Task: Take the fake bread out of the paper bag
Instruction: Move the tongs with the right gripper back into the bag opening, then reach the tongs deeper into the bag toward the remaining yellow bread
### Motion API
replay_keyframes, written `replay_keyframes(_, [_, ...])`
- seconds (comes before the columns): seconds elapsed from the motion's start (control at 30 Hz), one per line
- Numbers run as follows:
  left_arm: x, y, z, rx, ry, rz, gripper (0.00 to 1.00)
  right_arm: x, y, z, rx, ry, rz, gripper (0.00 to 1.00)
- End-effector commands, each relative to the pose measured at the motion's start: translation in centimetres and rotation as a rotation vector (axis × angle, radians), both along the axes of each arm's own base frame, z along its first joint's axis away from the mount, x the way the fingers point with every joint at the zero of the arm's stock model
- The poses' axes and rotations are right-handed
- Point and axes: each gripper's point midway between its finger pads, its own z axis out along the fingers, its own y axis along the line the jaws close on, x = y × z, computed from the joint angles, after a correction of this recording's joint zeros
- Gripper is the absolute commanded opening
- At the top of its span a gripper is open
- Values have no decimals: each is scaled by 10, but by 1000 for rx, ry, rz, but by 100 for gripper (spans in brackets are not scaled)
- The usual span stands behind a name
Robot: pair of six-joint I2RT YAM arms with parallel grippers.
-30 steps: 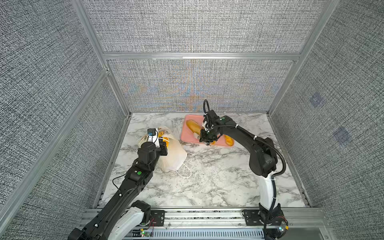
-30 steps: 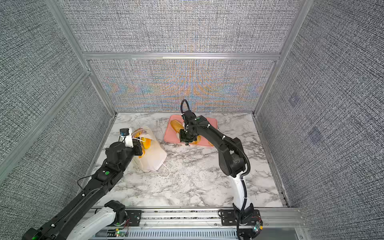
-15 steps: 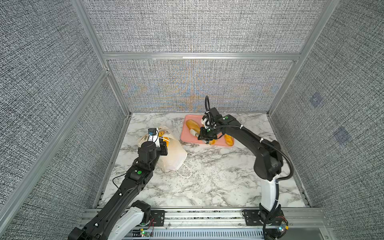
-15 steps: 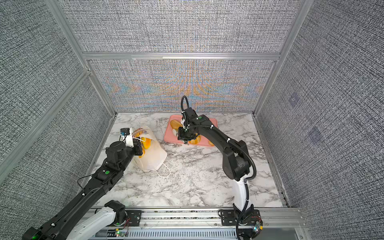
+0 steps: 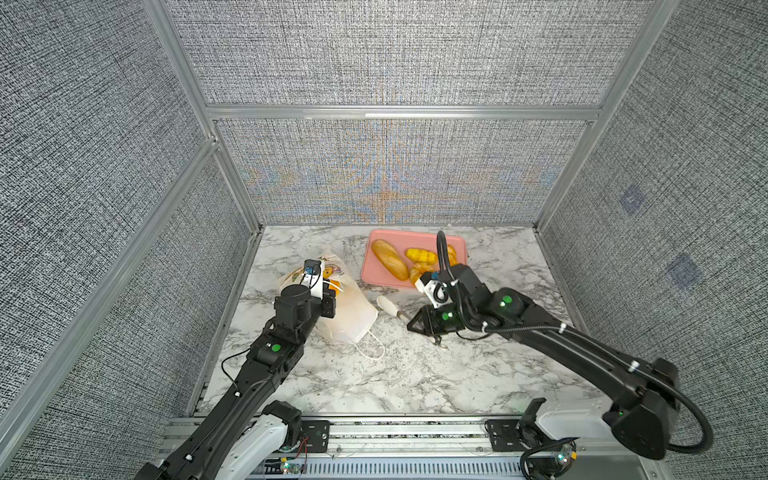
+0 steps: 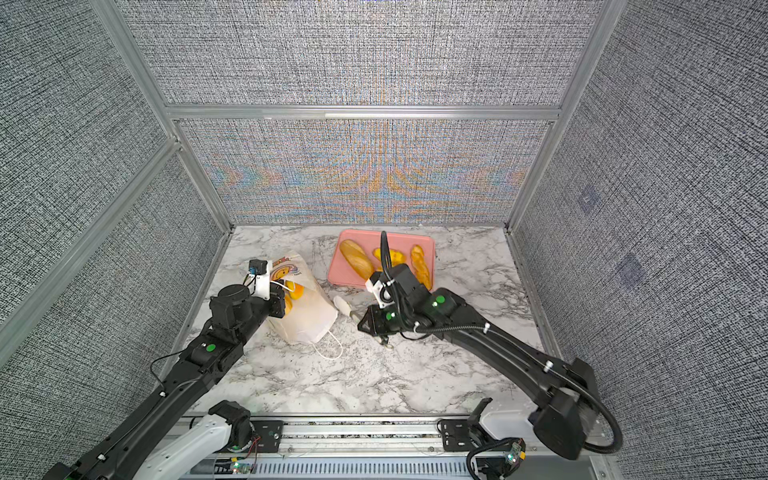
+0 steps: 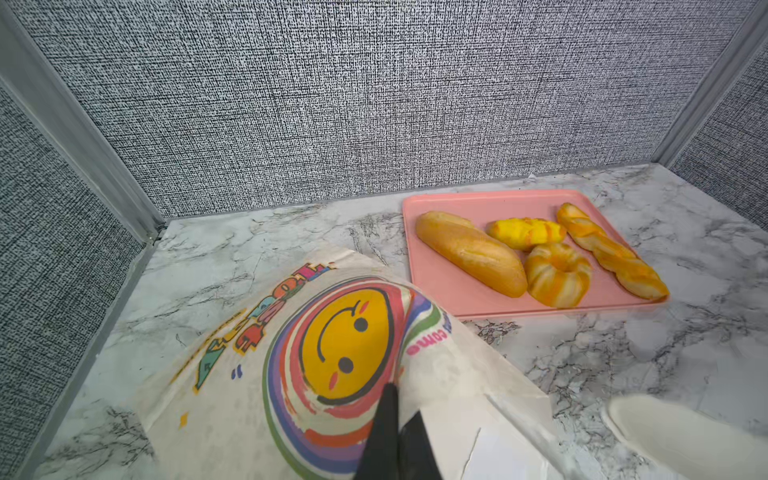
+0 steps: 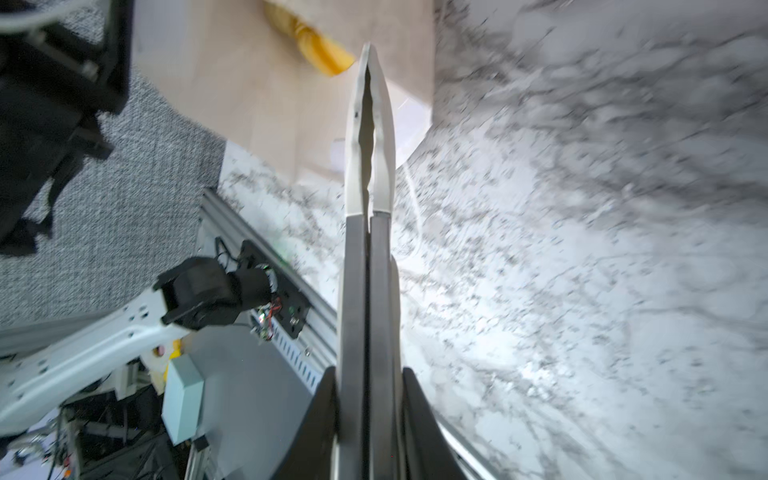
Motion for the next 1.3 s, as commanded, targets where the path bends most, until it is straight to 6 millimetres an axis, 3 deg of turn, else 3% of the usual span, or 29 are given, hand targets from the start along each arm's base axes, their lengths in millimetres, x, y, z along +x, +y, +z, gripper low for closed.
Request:
replay_keyframes(0.0, [-2, -2, -6, 2, 16, -13, 0, -13, 15, 18, 140, 2, -45, 0])
replay_keyframes(0.13, [-3, -3, -12, -21, 30, -12, 0, -24, 38, 17, 185, 5, 5, 0])
replay_keyframes(0.4, [-2, 2, -12, -54, 49, 29, 0, 21, 87, 5, 169, -63, -60, 4])
replay_keyframes(0.63, [4, 6, -7, -79, 81, 82, 0, 37, 137, -7, 223, -40, -28, 5])
replay_keyframes(1.0, [7, 0, -12, -107, 114, 76, 0, 90, 165, -45, 174, -103, -117, 12])
replay_keyframes(1.27, [6, 0, -13, -107, 117, 79, 0, 122, 183, -69, 194, -79, -129, 27])
